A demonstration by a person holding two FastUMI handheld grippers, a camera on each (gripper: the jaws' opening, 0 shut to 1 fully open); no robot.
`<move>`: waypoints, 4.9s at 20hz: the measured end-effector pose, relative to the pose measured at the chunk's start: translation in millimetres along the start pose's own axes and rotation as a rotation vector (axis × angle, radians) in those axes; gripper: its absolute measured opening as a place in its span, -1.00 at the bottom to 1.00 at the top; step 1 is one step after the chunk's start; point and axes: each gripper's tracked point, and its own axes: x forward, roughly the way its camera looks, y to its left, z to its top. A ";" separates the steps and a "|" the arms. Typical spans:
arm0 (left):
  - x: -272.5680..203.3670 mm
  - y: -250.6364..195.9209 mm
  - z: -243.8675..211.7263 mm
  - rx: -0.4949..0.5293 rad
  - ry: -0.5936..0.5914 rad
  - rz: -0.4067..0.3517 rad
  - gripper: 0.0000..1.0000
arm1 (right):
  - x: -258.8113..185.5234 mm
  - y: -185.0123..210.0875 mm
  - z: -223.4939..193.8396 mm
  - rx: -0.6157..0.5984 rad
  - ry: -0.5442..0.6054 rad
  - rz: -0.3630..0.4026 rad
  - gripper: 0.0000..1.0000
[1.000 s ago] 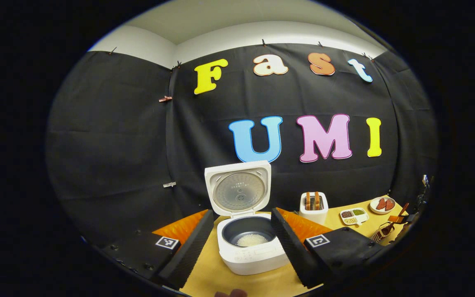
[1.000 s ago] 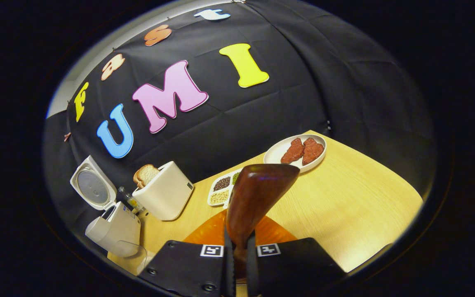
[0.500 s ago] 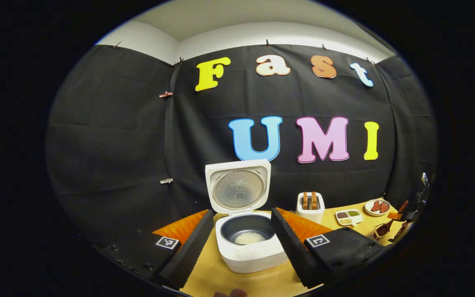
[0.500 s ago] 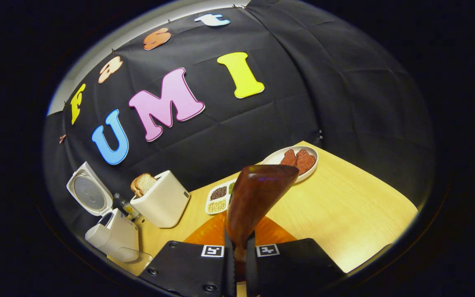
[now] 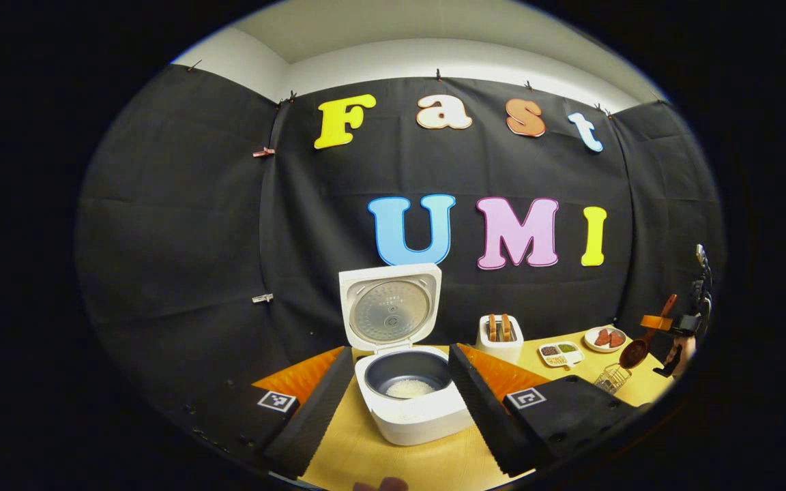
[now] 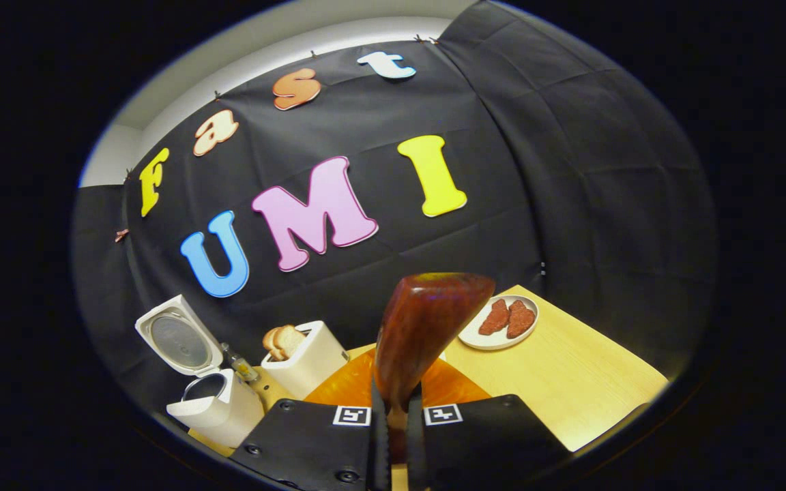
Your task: Close the left gripper, press the button to open the rice cooker; take a wooden spoon from the chopstick holder with the right hand, scoop a spoonful of rice and pour it into the rice cooker, then put the wooden spoon back into the chopstick holder.
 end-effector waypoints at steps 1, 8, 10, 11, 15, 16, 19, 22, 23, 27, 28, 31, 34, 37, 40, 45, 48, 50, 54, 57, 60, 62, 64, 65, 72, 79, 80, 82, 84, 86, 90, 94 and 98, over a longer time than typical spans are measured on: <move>-3.8 6.6 1.6 -0.004 -0.002 0.000 0.92 | -7.1 18.2 -3.0 -0.018 0.005 0.021 -0.73; -27.9 40.8 2.2 -0.046 0.007 0.010 0.92 | -28.6 124.3 -80.5 -0.162 0.110 0.139 -0.73; -33.9 48.7 -1.3 -0.049 0.012 0.020 0.92 | -26.7 142.4 -109.6 -0.233 0.137 0.157 -0.73; -37.0 52.7 -4.3 -0.051 0.020 0.026 0.92 | -25.3 148.3 -124.4 -0.275 0.152 0.161 -0.73; -47.8 63.9 -11.6 -0.047 0.034 0.045 0.92 | -21.2 149.5 -173.1 -0.490 0.193 0.146 -0.73; -49.7 66.3 -12.1 -0.040 0.033 0.047 0.93 | -19.9 145.7 -182.4 -0.544 0.201 0.137 -0.72; -54.8 74.5 -11.1 -0.027 0.032 0.065 0.93 | -17.1 140.4 -207.8 -0.664 0.227 0.118 -0.72; -54.2 73.5 -15.4 -0.044 0.041 0.057 0.93 | -14.9 129.2 -233.8 -0.707 0.284 0.087 -0.72; -54.2 74.3 -16.8 -0.050 0.044 0.058 0.93 | -14.2 129.7 -236.8 -0.693 0.288 0.078 -0.73; -54.6 78.9 -18.7 -0.049 0.048 0.063 0.93 | -15.4 152.3 -252.4 -0.549 0.333 0.084 -0.72; -54.8 79.9 -19.1 -0.048 0.048 0.065 0.93 | -15.8 158.0 -255.2 -0.503 0.343 0.079 -0.72; -55.9 84.0 -20.5 -0.045 0.050 0.072 0.93 | -16.9 169.0 -262.3 -0.333 0.379 0.051 -0.72; -56.9 89.2 -21.0 -0.044 0.053 0.080 0.93 | -11.7 172.4 -266.2 -0.163 0.405 0.030 -0.72; -59.1 92.3 -22.2 -0.048 0.055 0.087 0.93 | -10.7 168.6 -266.6 0.013 0.435 0.015 -0.72; -59.1 93.1 -22.1 -0.053 0.056 0.092 0.93 | -10.7 161.1 -263.5 0.117 0.443 0.006 -0.72; -59.8 89.7 -21.1 -0.053 0.056 0.091 0.93 | -12.5 150.6 -243.8 0.212 0.418 0.008 -0.72; -60.5 85.9 -22.2 -0.064 0.058 0.085 0.93 | -9.4 141.1 -225.6 0.309 0.394 -0.010 -0.73; -60.8 85.4 -21.4 -0.059 0.055 0.085 0.93 | -7.6 133.1 -211.2 0.376 0.375 -0.022 -0.72; -62.9 82.5 -19.7 -0.053 0.049 0.073 0.93 | -7.6 116.9 -185.4 0.430 0.334 -0.048 -0.73; -62.4 80.0 -20.3 -0.058 0.047 0.062 0.93 | -10.6 111.0 -164.9 0.501 0.311 -0.056 -0.73; -61.7 75.8 -20.9 -0.069 0.048 0.048 0.93 | -11.0 111.4 -151.3 0.536 0.305 -0.056 -0.73; -59.0 74.0 -20.6 -0.073 0.046 0.039 0.93 | -11.9 115.2 -137.0 0.550 0.297 -0.052 -0.73; -58.5 74.0 -22.9 -0.072 0.049 0.032 0.93 | -10.7 128.0 -117.8 0.578 0.276 -0.034 -0.73; -58.2 74.8 -23.2 -0.070 0.052 0.029 0.94 | -10.0 136.0 -107.3 0.588 0.266 -0.022 -0.73; -51.7 77.9 -26.6 -0.058 0.058 0.010 0.94 | -2.3 200.9 -47.3 0.635 0.232 0.043 -0.73; -47.9 87.8 -34.2 -0.077 0.072 0.014 0.94 | 26.3 291.3 -24.6 0.689 0.223 0.106 -0.73; -47.3 88.4 -35.8 -0.080 0.073 0.013 0.94 | 31.7 305.5 -24.5 0.696 0.226 0.107 -0.73; -47.9 91.6 -40.7 -0.084 0.081 0.017 0.93 | 41.8 331.2 -20.9 0.694 0.215 0.111 -0.73; -47.6 95.4 -45.5 -0.093 0.091 0.025 0.93 | 50.6 355.8 -22.0 0.650 0.202 0.123 -0.73; -45.6 100.0 -49.2 -0.103 0.102 0.039 0.93 | 57.9 377.3 -26.2 0.580 0.191 0.132 -0.73; -43.2 109.4 -60.4 -0.124 0.124 0.075 0.94 | 81.7 410.8 -43.3 0.459 0.185 0.144 -0.73; -43.9 117.0 -66.1 -0.110 0.118 0.100 0.89 | 108.2 432.2 -58.1 0.344 0.173 0.152 -0.73; -36.6 114.7 -78.5 -0.111 0.150 0.098 0.89 | 130.1 447.5 -68.4 0.184 0.130 0.172 -0.73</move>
